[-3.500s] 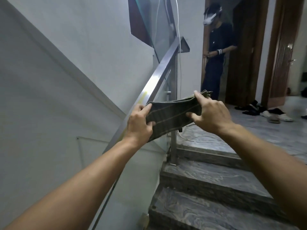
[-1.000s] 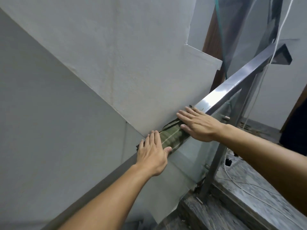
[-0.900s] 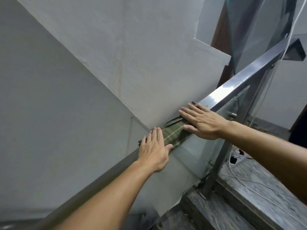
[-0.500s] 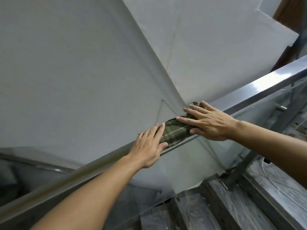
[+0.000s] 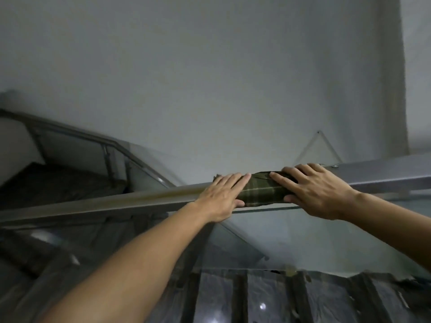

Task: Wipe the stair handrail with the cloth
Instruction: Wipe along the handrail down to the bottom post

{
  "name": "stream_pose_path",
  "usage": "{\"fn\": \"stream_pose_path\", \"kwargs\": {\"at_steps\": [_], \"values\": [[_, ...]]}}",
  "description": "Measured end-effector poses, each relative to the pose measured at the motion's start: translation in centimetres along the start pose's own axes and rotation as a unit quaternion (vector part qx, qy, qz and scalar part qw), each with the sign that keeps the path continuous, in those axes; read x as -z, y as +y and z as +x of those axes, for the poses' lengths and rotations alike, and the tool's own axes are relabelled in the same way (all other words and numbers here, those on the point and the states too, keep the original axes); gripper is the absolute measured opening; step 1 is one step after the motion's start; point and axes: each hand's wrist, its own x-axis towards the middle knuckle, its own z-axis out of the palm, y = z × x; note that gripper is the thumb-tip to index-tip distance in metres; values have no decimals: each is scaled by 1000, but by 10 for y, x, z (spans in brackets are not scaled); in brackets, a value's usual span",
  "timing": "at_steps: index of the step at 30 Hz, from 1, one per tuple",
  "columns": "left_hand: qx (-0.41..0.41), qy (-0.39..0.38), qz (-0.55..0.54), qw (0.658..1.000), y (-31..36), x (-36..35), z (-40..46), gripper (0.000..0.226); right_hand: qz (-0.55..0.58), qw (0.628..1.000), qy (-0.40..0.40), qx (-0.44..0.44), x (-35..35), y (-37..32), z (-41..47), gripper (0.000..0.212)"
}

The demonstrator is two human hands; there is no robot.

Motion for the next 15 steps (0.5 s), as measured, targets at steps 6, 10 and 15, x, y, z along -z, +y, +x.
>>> {"fn": "stream_pose_path", "kwargs": {"at_steps": [6, 10, 15], "values": [[67, -47, -8, 997, -66, -8, -43, 78, -3, 999, 27, 20, -2, -73, 56, 64], [125, -60, -22, 990, -105, -11, -73, 84, -7, 999, 33, 40, -2, -122, 96, 62], [179, -58, -44, 981, -168, -21, -110, 87, -5, 997, 37, 61, 6, -189, 146, 64]]}}
